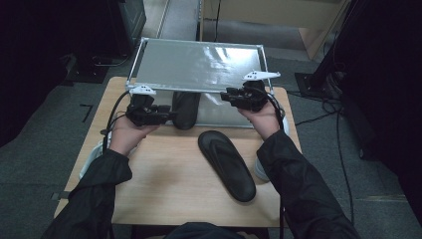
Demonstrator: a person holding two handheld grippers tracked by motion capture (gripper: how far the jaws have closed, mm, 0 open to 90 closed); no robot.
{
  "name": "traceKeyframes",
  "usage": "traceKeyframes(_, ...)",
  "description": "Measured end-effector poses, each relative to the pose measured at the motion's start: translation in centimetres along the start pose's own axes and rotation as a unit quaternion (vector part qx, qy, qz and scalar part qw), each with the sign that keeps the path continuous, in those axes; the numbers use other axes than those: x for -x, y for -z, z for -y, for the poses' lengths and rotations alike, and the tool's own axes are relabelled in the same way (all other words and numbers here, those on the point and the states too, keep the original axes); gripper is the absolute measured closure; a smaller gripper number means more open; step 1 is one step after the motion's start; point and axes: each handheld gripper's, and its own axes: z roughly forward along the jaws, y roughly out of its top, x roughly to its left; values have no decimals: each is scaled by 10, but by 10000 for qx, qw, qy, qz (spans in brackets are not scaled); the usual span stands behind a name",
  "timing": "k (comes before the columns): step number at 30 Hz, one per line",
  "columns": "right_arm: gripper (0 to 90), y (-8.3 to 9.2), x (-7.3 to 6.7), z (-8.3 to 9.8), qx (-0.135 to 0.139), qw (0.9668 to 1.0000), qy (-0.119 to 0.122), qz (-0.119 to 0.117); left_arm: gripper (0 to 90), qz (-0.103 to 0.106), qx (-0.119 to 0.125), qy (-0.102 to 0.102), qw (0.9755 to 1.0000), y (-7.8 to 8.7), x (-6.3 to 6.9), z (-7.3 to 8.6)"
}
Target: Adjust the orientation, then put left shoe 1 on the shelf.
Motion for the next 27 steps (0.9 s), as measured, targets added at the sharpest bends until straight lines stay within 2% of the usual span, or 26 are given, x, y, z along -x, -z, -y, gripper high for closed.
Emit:
traceKeyframes(5,617,8,-14,8,69,9998,120,-139,535,43,113,38,9999,5,-5,-10)
traceKeyframes(7,615,10,-18,14,40,9997,178,-174,528,43,96,-8,9999,6,-7,-13)
traceKeyframes(9,607,12,-22,20,26,9996,189,-207,502,-33,22,-145,9999,8,-9,-19)
traceKeyframes(11,603,12,-25,26,-54,9994,278,-206,496,74,85,-65,9999,10,-13,-24)
traceKeyframes(12,599,13,-26,30,-71,9993,288,-212,495,34,137,-65,9999,11,-15,-27)
traceKeyframes(14,598,14,-29,37,-160,9992,255,-259,495,29,130,-97,9999,11,-17,-32)
traceKeyframes(19,592,16,-37,59,-185,9990,190,-353,503,42,224,-163,9996,10,-25,-45)
traceKeyframes(24,592,18,-43,81,-256,9988,93,-408,529,74,212,-232,9995,4,-33,-52)
traceKeyframes(27,593,20,-47,93,-314,9986,128,-402,536,62,222,-192,9996,1,-37,-58)
